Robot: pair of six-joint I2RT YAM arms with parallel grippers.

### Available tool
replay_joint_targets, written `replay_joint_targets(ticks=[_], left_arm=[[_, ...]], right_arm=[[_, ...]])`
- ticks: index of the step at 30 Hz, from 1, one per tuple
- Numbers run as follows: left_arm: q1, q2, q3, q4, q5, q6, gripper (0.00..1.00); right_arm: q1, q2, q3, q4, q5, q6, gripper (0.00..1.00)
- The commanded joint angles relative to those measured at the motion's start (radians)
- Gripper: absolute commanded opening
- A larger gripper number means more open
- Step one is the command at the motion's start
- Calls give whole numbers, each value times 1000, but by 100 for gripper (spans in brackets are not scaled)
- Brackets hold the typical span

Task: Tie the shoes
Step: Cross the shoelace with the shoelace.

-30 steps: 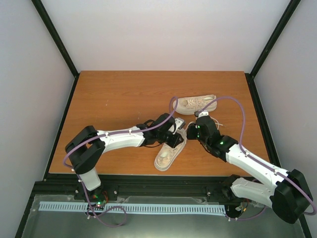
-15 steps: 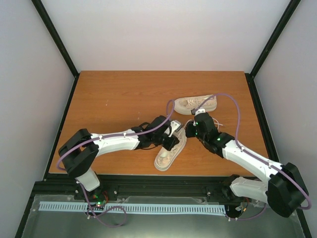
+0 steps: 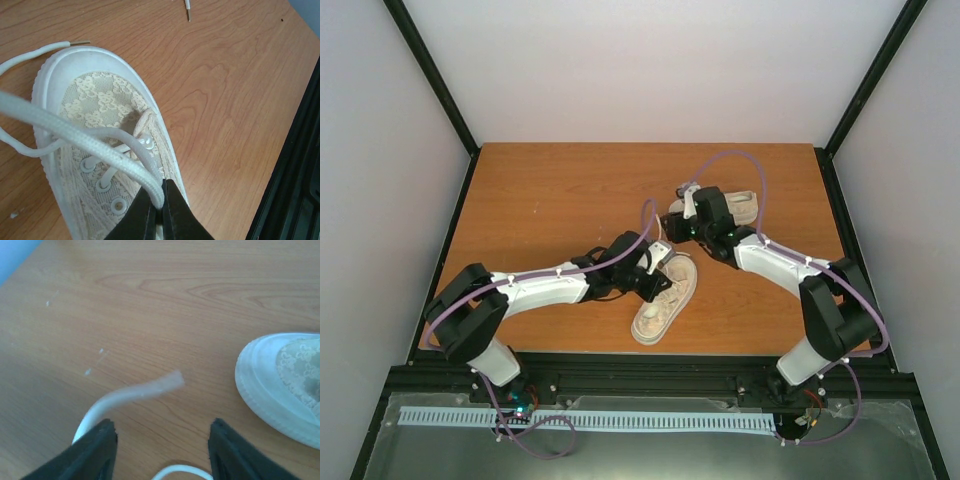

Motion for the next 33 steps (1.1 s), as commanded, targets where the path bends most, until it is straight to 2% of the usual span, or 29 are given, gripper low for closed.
replay_joint_targets(ticks=[1, 5, 7, 10, 17, 22, 24, 27, 29, 33], left_arm=[[13, -37, -9, 44, 33, -9, 1], [17, -31, -9, 49, 49, -17, 1], [20, -31, -9, 52, 63, -22, 1], [30, -33, -11, 56, 80, -30, 1], [66, -34, -24, 65, 183, -17, 1], [66, -36, -12, 60, 229, -6, 1], [67, -45, -15, 58, 233, -3, 1], [67, -54, -23, 56, 239, 4, 1], [67, -55, -22, 54, 244, 6, 1], [67, -54, -19, 48, 247, 10, 1]], right_arm=[[-55, -8, 20, -12, -38, 12, 60], [-144, -102, -71, -24, -51, 42, 81], [-173, -170, -150, 3, -78, 36, 86], [-179, -271, -296, 97, -118, 28, 88], [-168, -447, -673, 533, -361, 36, 88], [-140, -468, -744, 614, -315, -42, 84], [-109, -436, -738, 624, -310, -83, 80], [-13, -360, -700, 586, -223, -170, 75], [36, -293, -665, 555, -180, -222, 66], [47, -242, -659, 575, -163, -218, 65]])
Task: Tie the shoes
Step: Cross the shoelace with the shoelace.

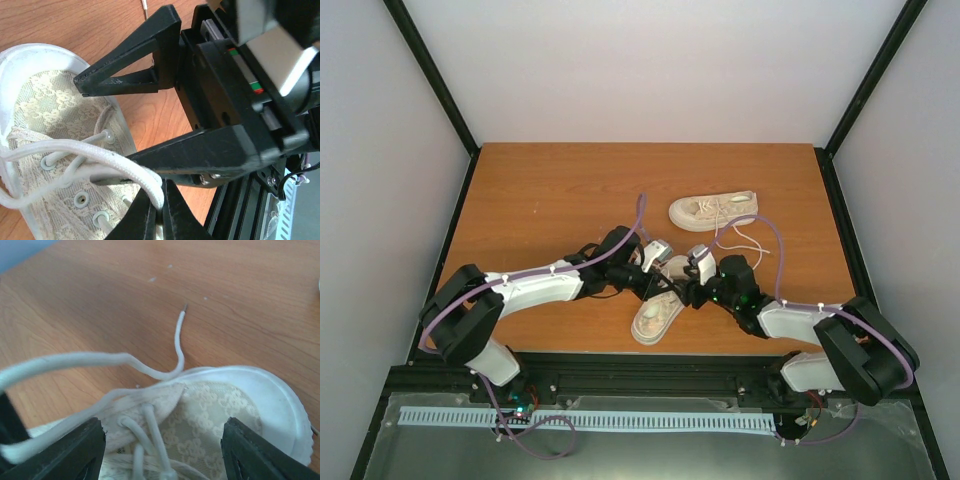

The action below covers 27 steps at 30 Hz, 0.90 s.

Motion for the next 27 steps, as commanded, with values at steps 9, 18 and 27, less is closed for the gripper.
replay_joint_targets(ticks=[9, 18, 27], left_arm=[[5, -34, 9, 14, 39, 24, 1], [5, -64, 2, 10, -7, 8, 1], [5, -27, 19, 18, 9, -23, 1]], right_arm=[[27, -15, -27, 114, 16, -103, 65], [90, -35, -81, 113, 140, -49, 65], [192, -221, -134, 20, 244, 6, 57]])
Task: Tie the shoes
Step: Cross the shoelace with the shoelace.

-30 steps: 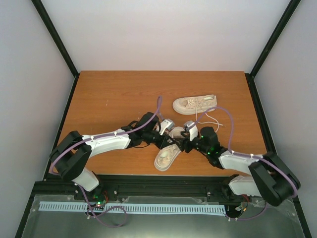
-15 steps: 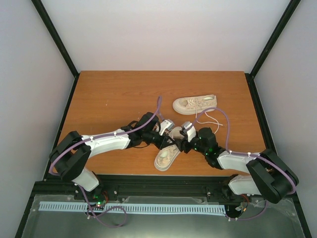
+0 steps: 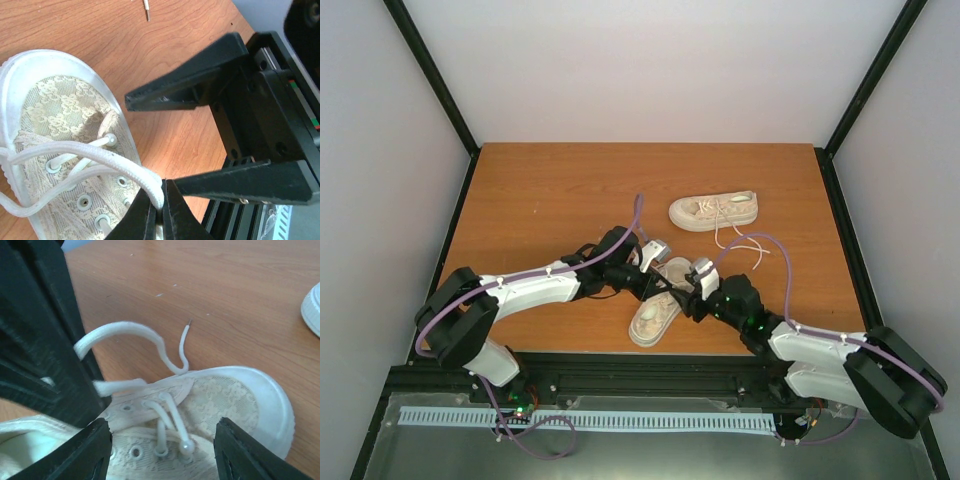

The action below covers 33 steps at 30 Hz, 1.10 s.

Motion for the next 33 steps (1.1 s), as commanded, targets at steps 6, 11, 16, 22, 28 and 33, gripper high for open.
replay_joint_targets(ticks=[6, 11, 16, 22, 28, 33], left_arm=[[5, 3, 23, 45, 27, -22, 1], [5, 10, 25, 50, 34, -26, 1], [6, 10, 24, 50, 27, -27, 1], [5, 18, 27, 54, 38, -28, 1], [5, 19, 27, 60, 52, -31, 1], [5, 21, 25, 64, 51, -39, 7]], right_arm=[[106, -29, -2, -9, 61, 15, 49], [122, 5, 20, -4, 54, 5, 46], [127, 23, 34, 6, 34, 0, 43], [134, 38, 42, 41, 48, -2, 42], [137, 94, 68, 68, 62, 2, 27], [149, 72, 41, 91, 139, 65, 4]])
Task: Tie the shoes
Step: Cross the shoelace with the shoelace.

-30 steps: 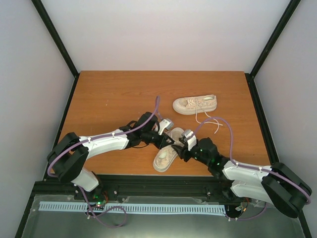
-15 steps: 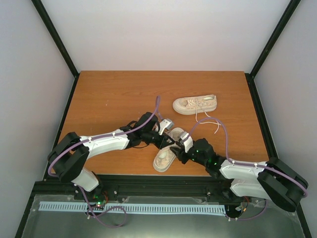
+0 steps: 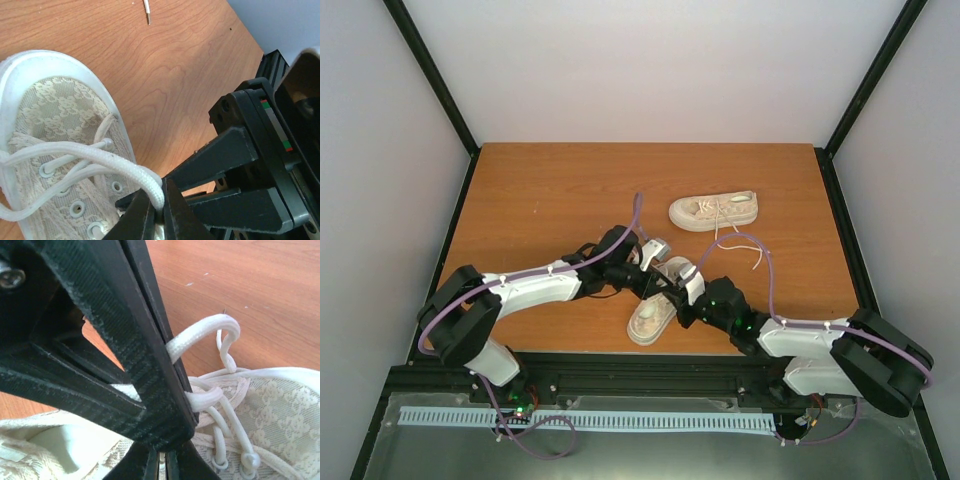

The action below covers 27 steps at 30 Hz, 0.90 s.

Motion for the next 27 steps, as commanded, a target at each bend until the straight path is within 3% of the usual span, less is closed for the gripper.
replay_joint_targets(ticks=[1, 16, 27], left_arm=[[5, 9, 25, 46, 41, -20, 9], [5, 40, 32, 83, 79, -52, 21], [5, 53, 32, 93, 70, -57, 12]], right_arm=[[11, -20, -9, 60, 97, 49, 3], [13, -210, -80, -120, 218, 126, 3], [13, -255, -103, -140, 228, 140, 3]])
